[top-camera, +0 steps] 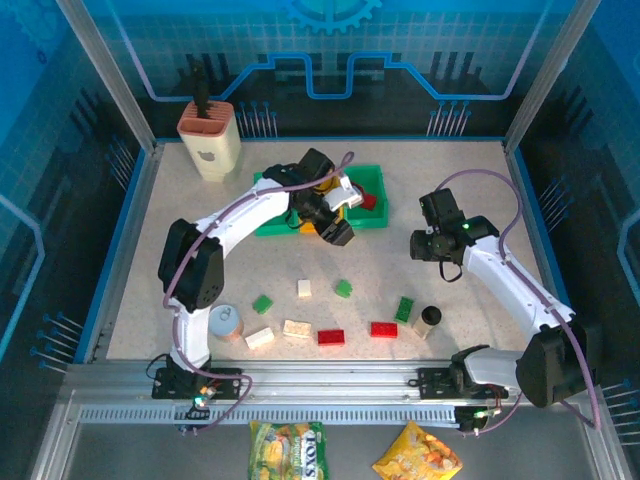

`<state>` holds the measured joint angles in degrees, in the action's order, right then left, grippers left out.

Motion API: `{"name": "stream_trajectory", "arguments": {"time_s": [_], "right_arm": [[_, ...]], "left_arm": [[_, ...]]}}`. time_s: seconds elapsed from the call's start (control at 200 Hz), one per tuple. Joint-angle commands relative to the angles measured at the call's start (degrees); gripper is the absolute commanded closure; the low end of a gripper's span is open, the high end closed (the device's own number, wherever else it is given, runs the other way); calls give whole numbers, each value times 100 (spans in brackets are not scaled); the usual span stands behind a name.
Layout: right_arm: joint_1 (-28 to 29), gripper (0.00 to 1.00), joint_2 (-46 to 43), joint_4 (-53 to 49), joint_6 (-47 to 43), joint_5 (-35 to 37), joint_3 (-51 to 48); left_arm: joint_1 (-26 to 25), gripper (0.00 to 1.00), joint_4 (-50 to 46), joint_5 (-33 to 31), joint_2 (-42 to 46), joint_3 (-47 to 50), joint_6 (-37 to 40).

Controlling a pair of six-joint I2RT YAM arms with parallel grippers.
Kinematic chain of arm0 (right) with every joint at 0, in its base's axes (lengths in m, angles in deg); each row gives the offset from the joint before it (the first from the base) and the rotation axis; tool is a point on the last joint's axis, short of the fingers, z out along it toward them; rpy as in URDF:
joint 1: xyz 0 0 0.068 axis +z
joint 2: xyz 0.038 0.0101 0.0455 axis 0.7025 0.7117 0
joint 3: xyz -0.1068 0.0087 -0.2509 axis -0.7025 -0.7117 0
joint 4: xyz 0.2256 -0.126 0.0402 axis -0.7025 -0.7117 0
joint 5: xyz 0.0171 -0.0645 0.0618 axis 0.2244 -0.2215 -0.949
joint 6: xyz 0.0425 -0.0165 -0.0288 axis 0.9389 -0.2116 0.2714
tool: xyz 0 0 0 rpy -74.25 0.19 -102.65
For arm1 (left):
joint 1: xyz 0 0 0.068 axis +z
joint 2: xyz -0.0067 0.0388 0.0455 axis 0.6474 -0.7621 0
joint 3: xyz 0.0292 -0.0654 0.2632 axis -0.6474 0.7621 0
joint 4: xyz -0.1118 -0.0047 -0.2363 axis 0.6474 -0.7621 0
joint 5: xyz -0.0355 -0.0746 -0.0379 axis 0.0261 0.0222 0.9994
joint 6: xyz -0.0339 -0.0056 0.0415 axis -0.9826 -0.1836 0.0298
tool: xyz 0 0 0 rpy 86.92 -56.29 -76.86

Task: Sort the legos into containers by color
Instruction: Pick up the lego from the center of the table.

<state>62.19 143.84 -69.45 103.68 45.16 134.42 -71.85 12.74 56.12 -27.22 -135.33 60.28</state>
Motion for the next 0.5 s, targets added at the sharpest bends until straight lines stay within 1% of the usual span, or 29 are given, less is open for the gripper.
{"name": "stream_trajectory", "arguments": {"time_s": [0.0, 0.07, 0.205, 0.355, 0.495], "right_arm": [[-28, 53, -155, -54, -6, 9, 33], [-36, 53, -195, -80, 6, 29, 41], [-38, 53, -260, -107, 20, 81, 49], [-34, 53, -290, -135, 29, 93, 39], [-40, 51, -324, -127, 48, 147, -20]], "left_arm": [[-181, 29, 180, 538, 337, 424, 1328], [-327, 26, 280, 510, 465, 738, 1944], [-573, 25, 319, 275, 546, 1110, 2948], [-769, 23, 191, -102, 484, 1250, 3610], [-931, 19, 232, -404, 454, 1416, 3844]]}}
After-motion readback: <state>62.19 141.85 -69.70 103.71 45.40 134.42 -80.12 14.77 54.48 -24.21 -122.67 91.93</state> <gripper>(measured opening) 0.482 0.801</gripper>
